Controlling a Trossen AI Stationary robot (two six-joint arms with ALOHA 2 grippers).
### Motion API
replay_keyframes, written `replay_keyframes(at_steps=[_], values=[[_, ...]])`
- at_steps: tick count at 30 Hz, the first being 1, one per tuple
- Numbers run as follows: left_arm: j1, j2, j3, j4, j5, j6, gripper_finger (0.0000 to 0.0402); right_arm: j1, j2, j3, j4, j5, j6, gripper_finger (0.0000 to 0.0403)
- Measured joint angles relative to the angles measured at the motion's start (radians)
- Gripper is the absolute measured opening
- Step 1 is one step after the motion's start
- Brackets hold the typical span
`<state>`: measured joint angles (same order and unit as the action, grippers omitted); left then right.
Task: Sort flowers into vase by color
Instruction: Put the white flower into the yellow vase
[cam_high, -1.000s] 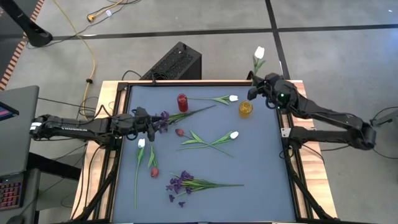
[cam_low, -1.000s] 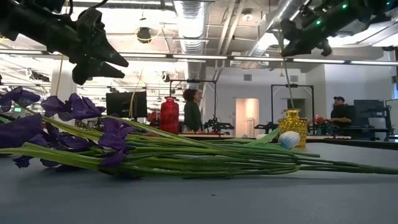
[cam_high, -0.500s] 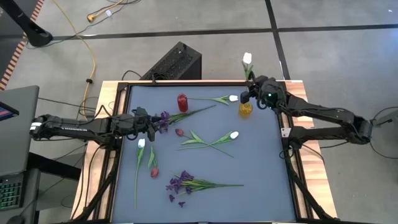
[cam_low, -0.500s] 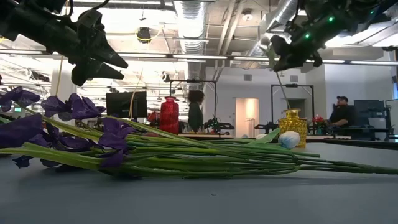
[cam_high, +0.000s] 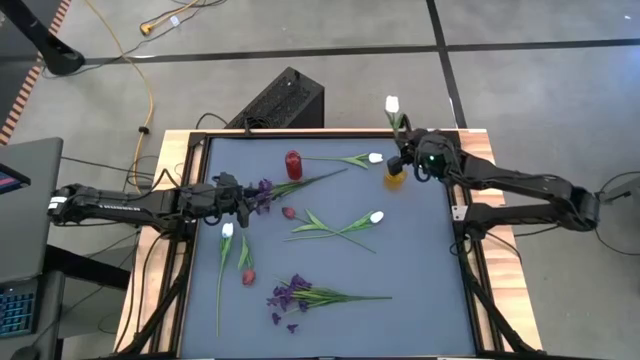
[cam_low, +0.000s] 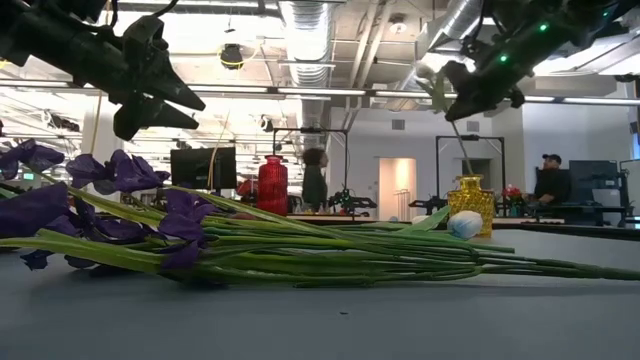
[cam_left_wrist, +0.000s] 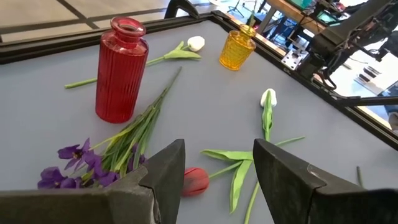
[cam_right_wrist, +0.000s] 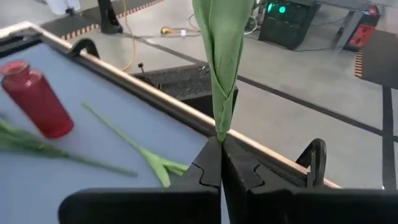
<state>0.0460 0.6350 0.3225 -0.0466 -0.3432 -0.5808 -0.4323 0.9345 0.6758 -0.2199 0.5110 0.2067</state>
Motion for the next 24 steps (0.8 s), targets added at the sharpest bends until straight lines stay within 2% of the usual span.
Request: replay_keyframes(at_steps=[11, 24], values=[[0.000, 0.000, 0.000, -0.002, 0.022, 0.000, 0.0178, 0.066, -0.040, 0.000, -0.178, -0.006, 0.003, 0.0088], [0.000, 0.000, 0.000, 0.013, 0.119, -0.010, 0.0178, 0.121, -0.039, 0.074, -0.483, -0.185, 0.182, 0.0192]])
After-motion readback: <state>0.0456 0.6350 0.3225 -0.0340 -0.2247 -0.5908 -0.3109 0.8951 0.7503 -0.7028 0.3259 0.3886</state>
